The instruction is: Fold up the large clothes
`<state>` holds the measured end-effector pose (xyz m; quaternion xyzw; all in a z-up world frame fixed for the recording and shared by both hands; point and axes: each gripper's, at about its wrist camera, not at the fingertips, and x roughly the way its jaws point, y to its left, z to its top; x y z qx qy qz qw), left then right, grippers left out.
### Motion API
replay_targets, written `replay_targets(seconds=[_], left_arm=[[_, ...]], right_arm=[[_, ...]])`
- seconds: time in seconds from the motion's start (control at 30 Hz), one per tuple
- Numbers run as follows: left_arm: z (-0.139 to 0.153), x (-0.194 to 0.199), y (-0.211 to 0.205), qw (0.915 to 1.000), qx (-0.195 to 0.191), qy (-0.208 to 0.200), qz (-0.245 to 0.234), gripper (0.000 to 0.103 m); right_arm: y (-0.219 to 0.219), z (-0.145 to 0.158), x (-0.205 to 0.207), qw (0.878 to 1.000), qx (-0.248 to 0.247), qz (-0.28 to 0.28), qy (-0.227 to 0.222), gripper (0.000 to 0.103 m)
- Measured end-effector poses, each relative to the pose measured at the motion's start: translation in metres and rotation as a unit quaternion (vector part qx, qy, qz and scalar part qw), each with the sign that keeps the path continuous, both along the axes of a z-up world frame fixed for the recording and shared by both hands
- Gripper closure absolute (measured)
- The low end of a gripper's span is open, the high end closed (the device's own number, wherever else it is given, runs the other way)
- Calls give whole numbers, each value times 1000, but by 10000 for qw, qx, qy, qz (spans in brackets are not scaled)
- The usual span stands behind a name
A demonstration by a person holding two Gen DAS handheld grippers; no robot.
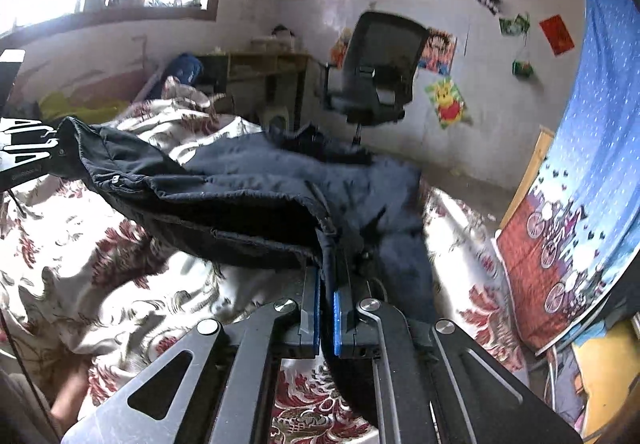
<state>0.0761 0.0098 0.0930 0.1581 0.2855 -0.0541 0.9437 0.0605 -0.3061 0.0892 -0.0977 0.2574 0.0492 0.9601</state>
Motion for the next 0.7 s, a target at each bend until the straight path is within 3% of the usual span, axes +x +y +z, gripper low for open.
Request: replay_targets(seconds=[0.1,0.27,0.57,0.7], left_arm=[[9,-2,2,10000,62,-73,-12,92],[18,19,-1,9999,113,4,68,92],[50,126,-15,9990,202,92,393,92],[47,184,-14,9988,78,132,460,92]], right_arm=[[6,16,-9,9999,-8,26,-123,99],[12,35,14,9997,-70,25,-230,100],[7,70,119,9996,119,-12,-253,100],[1,74,183,9998,205,-36,-67,100]])
